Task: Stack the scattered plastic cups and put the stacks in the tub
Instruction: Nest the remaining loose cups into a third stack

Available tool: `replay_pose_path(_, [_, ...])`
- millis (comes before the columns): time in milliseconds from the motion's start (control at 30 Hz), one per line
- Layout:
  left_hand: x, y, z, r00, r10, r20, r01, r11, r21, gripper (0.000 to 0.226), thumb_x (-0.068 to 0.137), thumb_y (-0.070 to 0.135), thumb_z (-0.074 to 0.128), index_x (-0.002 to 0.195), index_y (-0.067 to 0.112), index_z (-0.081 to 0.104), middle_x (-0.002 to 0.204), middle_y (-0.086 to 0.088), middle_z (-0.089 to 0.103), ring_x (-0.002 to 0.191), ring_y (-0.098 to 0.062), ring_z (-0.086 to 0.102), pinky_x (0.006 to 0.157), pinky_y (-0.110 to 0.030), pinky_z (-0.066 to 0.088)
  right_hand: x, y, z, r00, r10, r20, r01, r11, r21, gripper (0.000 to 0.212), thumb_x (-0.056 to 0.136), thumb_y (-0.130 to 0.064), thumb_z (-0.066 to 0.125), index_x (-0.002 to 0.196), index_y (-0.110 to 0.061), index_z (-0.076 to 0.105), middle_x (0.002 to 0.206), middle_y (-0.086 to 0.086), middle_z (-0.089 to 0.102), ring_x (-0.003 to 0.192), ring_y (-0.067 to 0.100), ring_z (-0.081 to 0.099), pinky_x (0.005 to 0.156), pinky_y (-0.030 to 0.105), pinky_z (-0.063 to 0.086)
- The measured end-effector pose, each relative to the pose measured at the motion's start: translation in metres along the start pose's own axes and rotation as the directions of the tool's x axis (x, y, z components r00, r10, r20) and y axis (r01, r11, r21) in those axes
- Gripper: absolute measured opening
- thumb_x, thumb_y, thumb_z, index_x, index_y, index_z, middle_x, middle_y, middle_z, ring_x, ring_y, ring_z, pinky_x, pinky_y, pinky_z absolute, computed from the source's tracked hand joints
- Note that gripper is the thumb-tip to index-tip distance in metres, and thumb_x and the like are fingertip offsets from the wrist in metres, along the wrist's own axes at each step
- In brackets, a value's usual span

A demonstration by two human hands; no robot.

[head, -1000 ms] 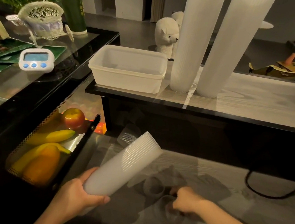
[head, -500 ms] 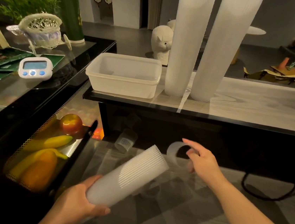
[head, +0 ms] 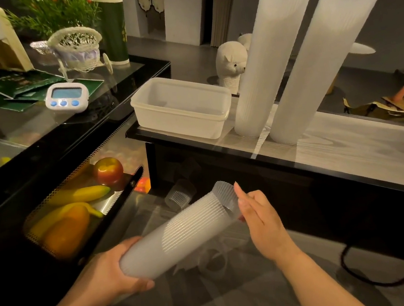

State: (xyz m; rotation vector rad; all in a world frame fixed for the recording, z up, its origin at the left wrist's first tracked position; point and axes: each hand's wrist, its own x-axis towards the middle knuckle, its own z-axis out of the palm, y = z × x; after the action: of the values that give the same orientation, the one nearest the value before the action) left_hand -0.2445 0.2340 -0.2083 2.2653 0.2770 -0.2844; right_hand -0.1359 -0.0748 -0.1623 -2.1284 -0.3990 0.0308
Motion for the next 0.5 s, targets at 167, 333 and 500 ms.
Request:
replay_pose_path(167, [0.003, -0.005, -0.004, 0.999, -0.006, -0.04, 0.006, 1.0, -0.005, 0.091, 0.032, 0.066, 0.086, 0.113, 0.06, 0.046, 0.107, 0.017, 0.065, 0.094, -0.006, 0.065, 0.081, -0.035, 0.058, 0.012, -0.004, 0.0, 0.999, -0.041, -0.019, 0.037, 0.986, -0.16, 0.046, 0.105, -0.025, 0.038, 0.15, -0.029, 0.034, 0.101, -0.018, 0.052, 0.096, 0.008, 0.057, 0.087, 0.029, 0.053])
replay_pose_path(333, [0.005, -0.002, -0.005, 0.995, -0.023, -0.094, 0.021, 1.0, -0.019, 0.082, 0.031, 0.066, 0.087, 0.1, 0.076, 0.044, 0.102, 0.02, 0.066, 0.092, -0.004, 0.065, 0.081, -0.037, 0.057, 0.012, -0.015, 0.005, 0.99, -0.112, 0.09, 0.132, 0.956, -0.264, 0.044, 0.104, -0.027, 0.041, 0.147, -0.036, 0.032, 0.1, -0.002, 0.064, 0.093, 0.011, 0.061, 0.086, 0.031, 0.053])
replay_pose_path(500, [0.001, -0.003, -0.009, 0.988, -0.101, -0.113, 0.11, 0.991, 0.079, 0.094, 0.029, 0.076, 0.076, 0.112, 0.064, 0.035, 0.102, 0.019, 0.062, 0.09, -0.005, 0.061, 0.081, -0.034, 0.055, 0.015, -0.011, 0.006, 0.933, 0.113, 0.342, -0.127, 0.992, 0.019, 0.044, 0.106, -0.03, 0.037, 0.142, -0.054, 0.029, 0.131, -0.013, 0.06, 0.118, 0.006, 0.058, 0.101, 0.016, 0.043])
